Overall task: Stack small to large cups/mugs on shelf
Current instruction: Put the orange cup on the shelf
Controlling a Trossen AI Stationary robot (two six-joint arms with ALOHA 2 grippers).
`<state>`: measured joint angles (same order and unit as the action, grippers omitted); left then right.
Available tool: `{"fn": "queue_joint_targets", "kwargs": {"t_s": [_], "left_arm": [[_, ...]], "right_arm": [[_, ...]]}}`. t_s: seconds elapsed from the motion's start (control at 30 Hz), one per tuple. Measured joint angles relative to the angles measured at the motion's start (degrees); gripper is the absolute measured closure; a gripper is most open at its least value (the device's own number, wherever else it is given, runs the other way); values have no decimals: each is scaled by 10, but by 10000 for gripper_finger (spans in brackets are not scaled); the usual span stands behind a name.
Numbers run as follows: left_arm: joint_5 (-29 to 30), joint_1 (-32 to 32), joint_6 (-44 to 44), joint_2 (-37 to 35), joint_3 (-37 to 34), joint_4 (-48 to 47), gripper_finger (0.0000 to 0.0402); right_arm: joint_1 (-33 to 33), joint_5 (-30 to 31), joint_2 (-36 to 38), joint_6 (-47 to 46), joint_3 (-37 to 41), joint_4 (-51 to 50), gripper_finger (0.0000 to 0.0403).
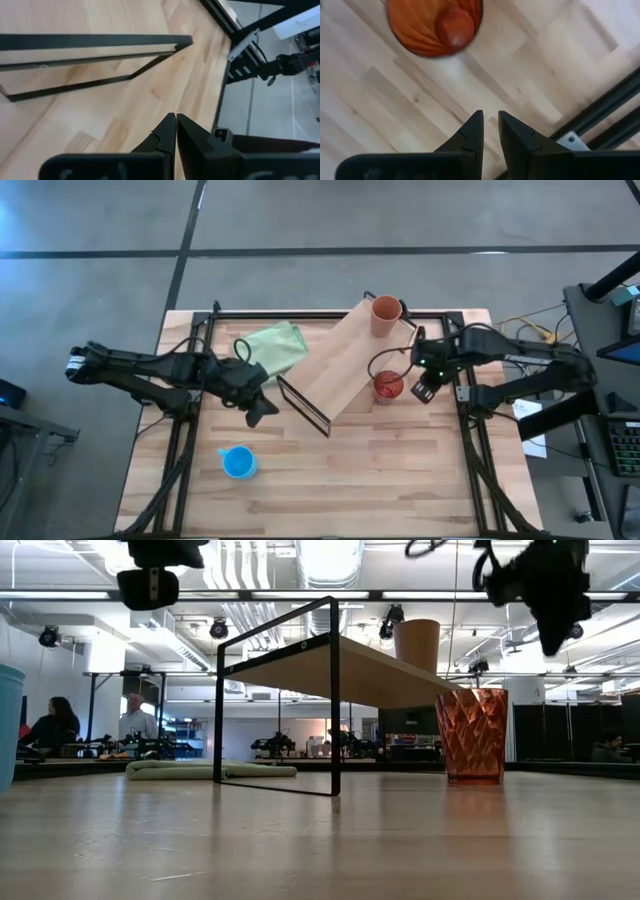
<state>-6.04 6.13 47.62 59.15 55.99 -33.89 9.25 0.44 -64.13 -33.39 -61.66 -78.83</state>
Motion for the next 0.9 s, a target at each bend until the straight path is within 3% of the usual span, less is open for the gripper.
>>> {"fn": "queue_joint_targets", "kwargs": {"t_s": [0.2, 0.53, 0.9], "left_arm": [[7, 0, -4, 0, -1, 0, 402], [24, 0, -5, 0, -2, 0, 402], [24, 0, -5, 0, -2, 4, 402]], "right_arm": [[0, -66, -34, -17, 27, 0, 351], [0, -68, -73, 0, 7, 4, 351], [1, 13, -65, 2, -54, 3, 351]]}}
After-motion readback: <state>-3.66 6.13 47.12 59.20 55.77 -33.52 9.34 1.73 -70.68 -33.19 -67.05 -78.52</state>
